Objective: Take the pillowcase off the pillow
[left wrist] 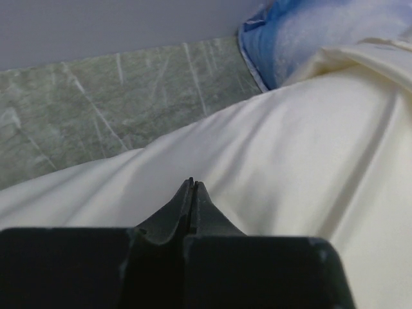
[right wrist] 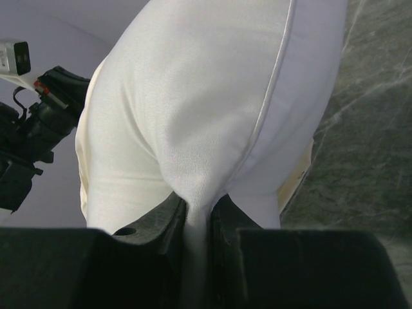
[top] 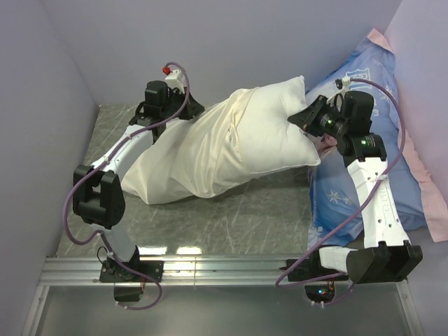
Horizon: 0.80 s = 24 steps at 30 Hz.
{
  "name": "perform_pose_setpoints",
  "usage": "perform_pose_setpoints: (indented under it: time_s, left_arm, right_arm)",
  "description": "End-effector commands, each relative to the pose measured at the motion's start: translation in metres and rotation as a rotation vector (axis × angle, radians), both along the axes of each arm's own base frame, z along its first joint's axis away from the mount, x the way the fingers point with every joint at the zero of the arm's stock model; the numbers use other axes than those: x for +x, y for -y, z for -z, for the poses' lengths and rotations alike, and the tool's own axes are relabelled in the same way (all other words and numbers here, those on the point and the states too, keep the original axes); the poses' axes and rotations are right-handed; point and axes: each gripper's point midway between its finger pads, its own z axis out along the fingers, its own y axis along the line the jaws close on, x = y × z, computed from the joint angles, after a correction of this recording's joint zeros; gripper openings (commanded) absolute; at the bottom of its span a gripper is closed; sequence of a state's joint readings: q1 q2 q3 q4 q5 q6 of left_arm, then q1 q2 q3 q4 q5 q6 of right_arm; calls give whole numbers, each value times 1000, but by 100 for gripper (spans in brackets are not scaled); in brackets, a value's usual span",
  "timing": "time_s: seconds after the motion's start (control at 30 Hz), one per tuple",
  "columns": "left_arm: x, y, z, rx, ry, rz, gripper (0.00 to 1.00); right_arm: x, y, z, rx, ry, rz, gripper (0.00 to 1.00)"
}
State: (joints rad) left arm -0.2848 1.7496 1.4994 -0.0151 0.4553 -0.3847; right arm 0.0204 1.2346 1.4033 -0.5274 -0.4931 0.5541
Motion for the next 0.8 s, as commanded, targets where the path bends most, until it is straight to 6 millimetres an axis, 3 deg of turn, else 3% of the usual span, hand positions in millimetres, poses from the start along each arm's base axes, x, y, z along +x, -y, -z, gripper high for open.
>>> perform_pose_setpoints:
  time_s: [0.0,0.17,0.2,0.3,0.33,0.37,0.47,0.57,0.77]
  left_arm:
    - [19,-35,-13,12,14,-216,0]
    - [31,-97,1,-74,-81,-406,0]
    - [29,-97,2,-75,-78,-386,0]
    - [12,-78,-28,-74,45,-258,0]
    - [-1,-66,-42,-77,76,-186,7]
    - [-5,-63,-52,-76,99,-167,25]
    - [-20,-51,-74,-55,171,-56,55]
    - [-33,-38,-72,15,185,57,60]
    - [-41,-28,-69,90,193,112,59]
  right_arm:
    - [-13,3,-77,-2,230,22,0]
    - [-19,11,-91,-3,253,53,0]
    - [-21,10,-95,3,263,45,0]
    - [-20,5,-94,10,256,15,0]
    - [-18,4,-94,12,260,8,0]
    - [-18,2,-92,19,253,-3,0]
    - [-16,-1,-90,19,254,-21,0]
    - [-14,-2,-89,13,245,-27,0]
    - [-12,-5,-95,15,253,-38,0]
